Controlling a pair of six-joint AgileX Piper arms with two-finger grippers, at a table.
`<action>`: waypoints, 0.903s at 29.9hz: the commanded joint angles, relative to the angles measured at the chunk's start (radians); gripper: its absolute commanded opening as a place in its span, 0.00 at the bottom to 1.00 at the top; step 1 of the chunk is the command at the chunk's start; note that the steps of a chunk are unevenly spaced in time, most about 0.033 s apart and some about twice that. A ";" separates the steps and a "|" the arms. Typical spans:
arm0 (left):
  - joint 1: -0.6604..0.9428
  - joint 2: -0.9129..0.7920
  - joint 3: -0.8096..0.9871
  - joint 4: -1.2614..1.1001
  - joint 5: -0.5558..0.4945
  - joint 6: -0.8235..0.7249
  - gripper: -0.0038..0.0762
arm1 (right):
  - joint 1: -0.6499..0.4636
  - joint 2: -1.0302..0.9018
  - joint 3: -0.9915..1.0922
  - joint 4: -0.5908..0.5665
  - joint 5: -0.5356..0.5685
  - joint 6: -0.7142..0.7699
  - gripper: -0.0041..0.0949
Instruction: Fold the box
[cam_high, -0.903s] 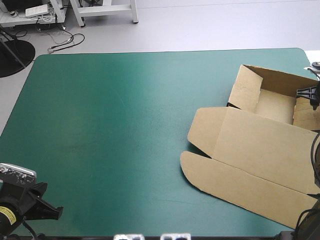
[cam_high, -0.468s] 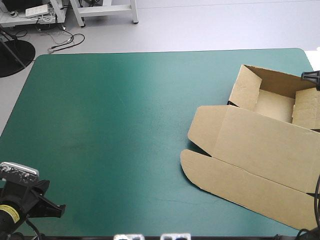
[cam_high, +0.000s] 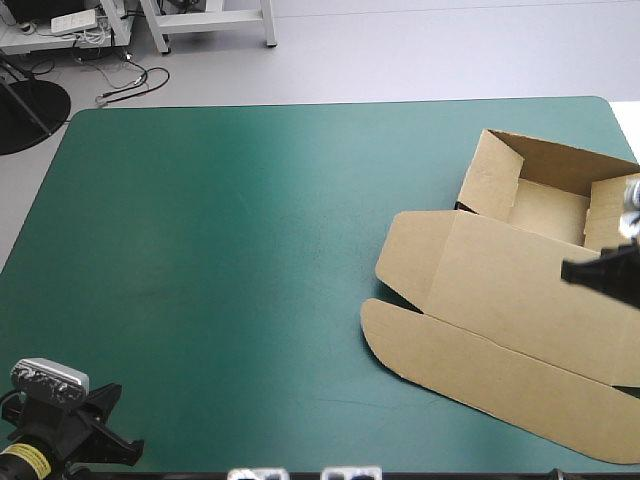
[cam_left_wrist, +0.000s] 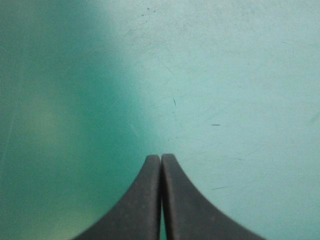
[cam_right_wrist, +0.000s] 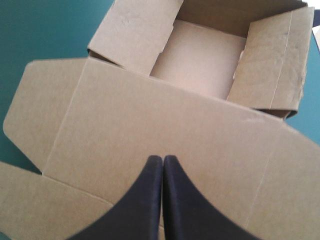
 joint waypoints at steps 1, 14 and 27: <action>-0.005 -0.024 -0.002 0.000 -0.062 0.033 0.04 | -0.007 -0.174 0.176 0.014 -0.119 -0.028 0.03; -0.005 -0.066 0.039 -0.023 -0.083 0.041 0.04 | -0.007 -0.496 0.645 0.014 -0.186 -0.035 0.03; -0.005 -0.066 0.039 -0.023 -0.083 0.039 0.04 | -0.007 -0.550 0.667 0.065 -0.174 0.000 0.03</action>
